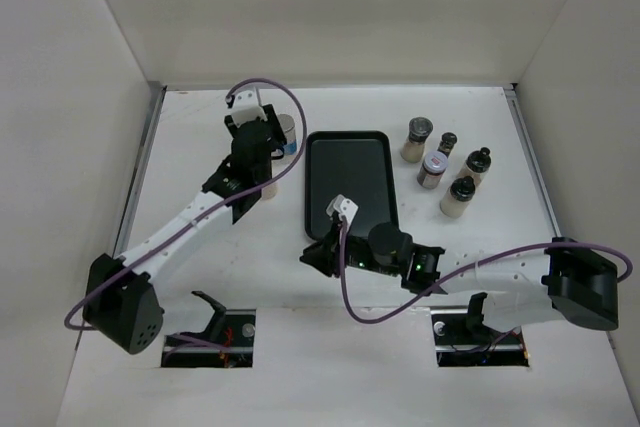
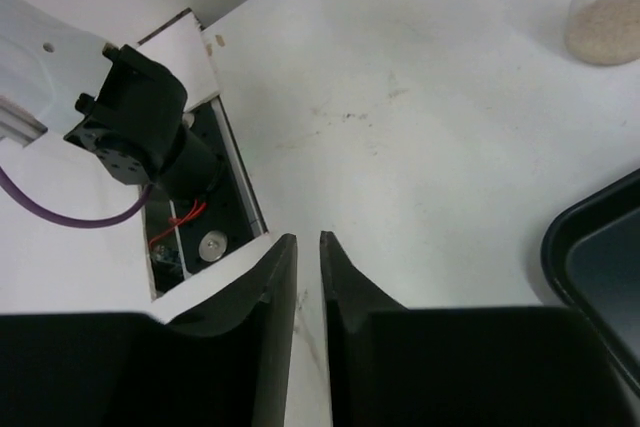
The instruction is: Organize the condiment bottles
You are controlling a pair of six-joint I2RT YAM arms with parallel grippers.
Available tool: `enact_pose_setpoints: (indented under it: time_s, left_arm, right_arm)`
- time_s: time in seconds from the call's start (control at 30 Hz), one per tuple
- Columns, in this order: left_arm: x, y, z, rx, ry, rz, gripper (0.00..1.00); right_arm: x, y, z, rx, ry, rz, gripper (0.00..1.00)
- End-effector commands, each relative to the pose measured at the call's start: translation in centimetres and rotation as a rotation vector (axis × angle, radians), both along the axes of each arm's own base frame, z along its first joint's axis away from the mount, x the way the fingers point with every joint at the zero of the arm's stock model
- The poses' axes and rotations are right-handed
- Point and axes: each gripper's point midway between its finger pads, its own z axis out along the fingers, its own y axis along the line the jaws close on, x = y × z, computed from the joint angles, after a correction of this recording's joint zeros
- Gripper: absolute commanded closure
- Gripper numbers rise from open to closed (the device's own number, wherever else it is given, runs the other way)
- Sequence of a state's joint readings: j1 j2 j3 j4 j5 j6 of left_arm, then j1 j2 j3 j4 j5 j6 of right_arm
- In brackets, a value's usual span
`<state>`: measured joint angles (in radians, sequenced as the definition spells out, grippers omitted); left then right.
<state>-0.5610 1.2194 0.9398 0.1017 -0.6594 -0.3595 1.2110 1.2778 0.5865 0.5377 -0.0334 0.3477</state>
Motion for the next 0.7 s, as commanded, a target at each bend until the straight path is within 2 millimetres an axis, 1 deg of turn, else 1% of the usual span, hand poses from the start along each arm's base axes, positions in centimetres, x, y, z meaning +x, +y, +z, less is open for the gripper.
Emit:
enact_pose_setpoints:
  time_s: [0.0, 0.03, 0.07, 0.1, 0.17, 0.2, 0.23, 0.27, 0.33, 0.5, 0.67]
  left_arm:
    - [2.8, -1.7, 2.4, -0.014, -0.078, -0.078, 0.60]
    - [3.4, -1.9, 2.1, -0.012, -0.068, -0.074, 0.64]
    - [4.1, -2.0, 1.7, -0.003, -0.053, -0.069, 0.60]
    - [4.7, -2.2, 1.3, 0.009, -0.038, -0.071, 0.51]
    - [5.6, -2.8, 0.3, 0.029, -0.007, -0.083, 0.23]
    - [6.1, -3.0, -0.4, 0.038, 0.010, -0.085, 0.16]
    - [6.5, -3.1, -0.8, 0.042, 0.021, -0.086, 0.13]
    - [7.1, -3.2, -1.5, 0.050, 0.040, -0.088, 0.10]
    - [7.9, -3.5, -2.5, 0.062, 0.064, -0.090, 0.09]
    - [10.0, -4.0, -5.0, 0.095, 0.113, -0.085, 0.10]
    - [11.3, -3.7, -6.9, 0.128, 0.141, -0.041, 0.11]
  right_arm:
    - [1.1, 0.1, 1.6, 0.080, -0.023, -0.042, 0.69]
    - [1.3, 0.0, 1.5, 0.082, -0.025, -0.046, 0.59]
    - [1.5, -0.1, 1.6, 0.089, -0.026, -0.051, 0.49]
    - [1.5, -0.2, 1.7, 0.092, -0.025, -0.053, 0.39]
    - [1.4, -0.5, 1.9, 0.103, -0.027, -0.052, 0.25]
    - [1.4, -0.5, 1.9, 0.106, -0.028, -0.050, 0.20]
    - [1.7, -0.6, 1.9, 0.107, -0.029, -0.055, 0.17]
    - [1.8, -0.6, 1.8, 0.104, -0.028, -0.055, 0.15]
    - [1.9, -0.6, 1.5, 0.095, -0.022, -0.052, 0.13]
    - [1.9, -0.2, 1.0, 0.085, -0.017, -0.044, 0.11]
    - [1.9, -0.2, 0.9, 0.081, -0.016, -0.041, 0.11]
